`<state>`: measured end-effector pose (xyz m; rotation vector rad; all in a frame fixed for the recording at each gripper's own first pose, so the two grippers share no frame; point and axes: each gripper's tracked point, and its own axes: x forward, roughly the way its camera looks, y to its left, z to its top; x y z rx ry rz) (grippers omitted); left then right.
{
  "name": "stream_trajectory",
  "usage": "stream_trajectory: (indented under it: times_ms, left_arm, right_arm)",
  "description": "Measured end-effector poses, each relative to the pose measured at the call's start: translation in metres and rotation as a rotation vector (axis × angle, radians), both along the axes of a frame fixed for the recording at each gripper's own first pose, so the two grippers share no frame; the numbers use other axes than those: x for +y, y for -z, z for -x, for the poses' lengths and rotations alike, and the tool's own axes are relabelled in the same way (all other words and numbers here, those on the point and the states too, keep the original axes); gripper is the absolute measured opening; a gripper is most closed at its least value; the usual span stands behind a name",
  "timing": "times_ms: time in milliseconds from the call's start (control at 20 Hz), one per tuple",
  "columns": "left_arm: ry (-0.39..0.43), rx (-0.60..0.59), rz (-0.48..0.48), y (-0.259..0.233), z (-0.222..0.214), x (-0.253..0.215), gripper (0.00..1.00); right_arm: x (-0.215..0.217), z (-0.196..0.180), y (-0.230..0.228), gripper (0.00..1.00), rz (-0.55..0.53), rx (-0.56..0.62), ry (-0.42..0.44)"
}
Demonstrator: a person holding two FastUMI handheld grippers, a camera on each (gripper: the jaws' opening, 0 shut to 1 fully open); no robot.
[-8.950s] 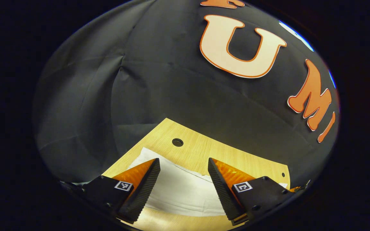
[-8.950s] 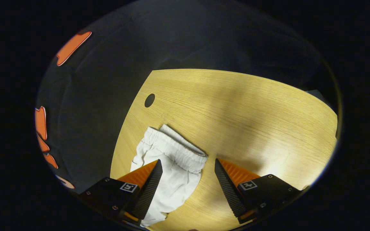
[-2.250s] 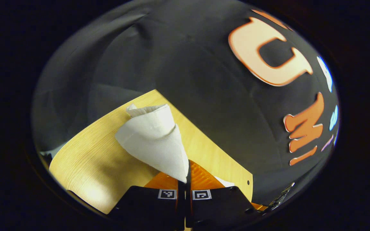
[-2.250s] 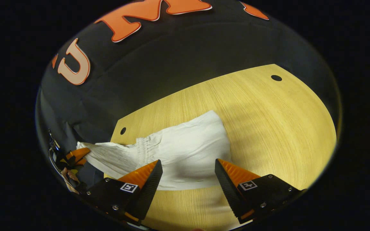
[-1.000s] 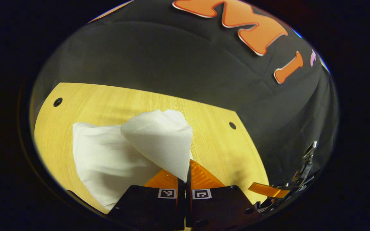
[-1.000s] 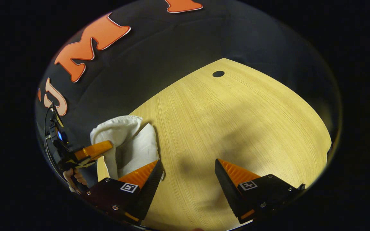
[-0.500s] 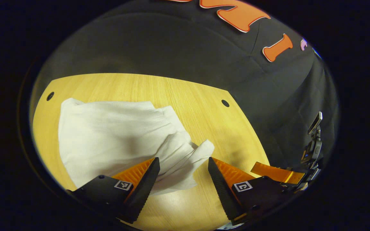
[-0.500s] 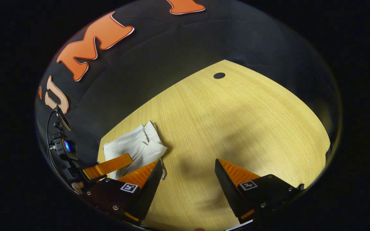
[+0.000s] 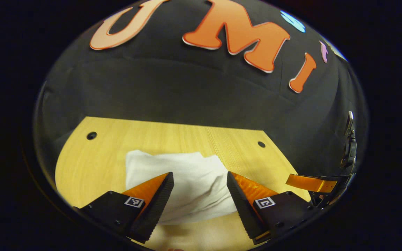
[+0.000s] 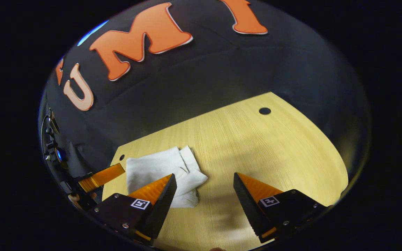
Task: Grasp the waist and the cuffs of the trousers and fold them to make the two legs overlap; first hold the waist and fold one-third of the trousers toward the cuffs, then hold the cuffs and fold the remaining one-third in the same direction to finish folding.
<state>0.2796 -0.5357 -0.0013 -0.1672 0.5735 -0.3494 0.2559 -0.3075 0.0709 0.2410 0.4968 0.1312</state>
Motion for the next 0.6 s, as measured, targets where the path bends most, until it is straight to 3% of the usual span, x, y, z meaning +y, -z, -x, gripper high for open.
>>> stream_trajectory:
  times_ms: [50, 150, 350, 600]
  left_arm:
    - [-0.031, -0.039, -0.002, -0.016, -0.001, 0.013, 0.96]
    - [-0.090, -0.132, -0.004, -0.035, -0.001, 0.026, 0.99]
    - [-0.182, -0.299, -0.033, -0.025, -0.001, 0.014, 0.99]
    - [-0.214, -0.411, -0.027, -0.031, -0.002, 0.015, 0.99]
  right_arm:
    - [0.006, -0.002, -0.012, 0.98, 0.007, -0.037, -0.011]
    - [0.019, -0.003, -0.037, 0.98, 0.018, -0.116, -0.033]
    - [0.035, 0.013, -0.078, 0.98, 0.066, -0.259, -0.056]
    - [0.059, 0.043, -0.103, 0.98, 0.101, -0.392, -0.057]
